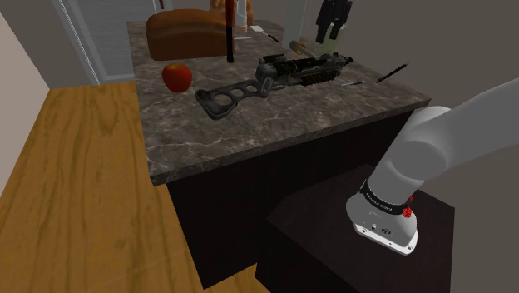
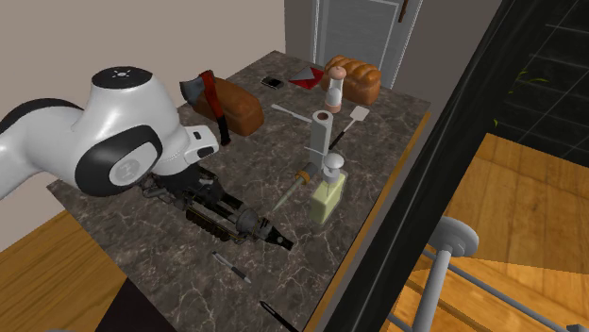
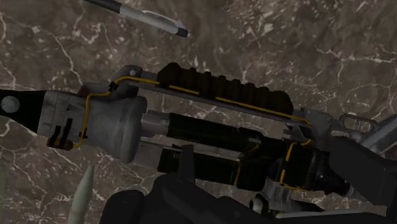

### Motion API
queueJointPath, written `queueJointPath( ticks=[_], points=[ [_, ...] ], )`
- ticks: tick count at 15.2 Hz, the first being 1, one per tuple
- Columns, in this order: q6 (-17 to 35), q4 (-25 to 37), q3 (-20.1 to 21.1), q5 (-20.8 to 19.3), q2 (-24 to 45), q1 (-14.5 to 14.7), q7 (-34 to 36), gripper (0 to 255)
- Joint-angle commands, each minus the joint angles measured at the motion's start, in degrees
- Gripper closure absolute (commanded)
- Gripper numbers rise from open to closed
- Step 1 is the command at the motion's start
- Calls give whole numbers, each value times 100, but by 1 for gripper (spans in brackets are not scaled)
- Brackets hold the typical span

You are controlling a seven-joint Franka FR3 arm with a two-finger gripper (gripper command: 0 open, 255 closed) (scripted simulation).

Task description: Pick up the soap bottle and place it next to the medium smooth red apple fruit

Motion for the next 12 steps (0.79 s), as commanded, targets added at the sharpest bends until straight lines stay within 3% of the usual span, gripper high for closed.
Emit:
queueJointPath(
  ticks=[1,12],
  points=[
    [192,68,-190,-131,172,-77,-204,0],
    [915,1168,-1198,-360,1478,-349,-1267,0]
  ],
)
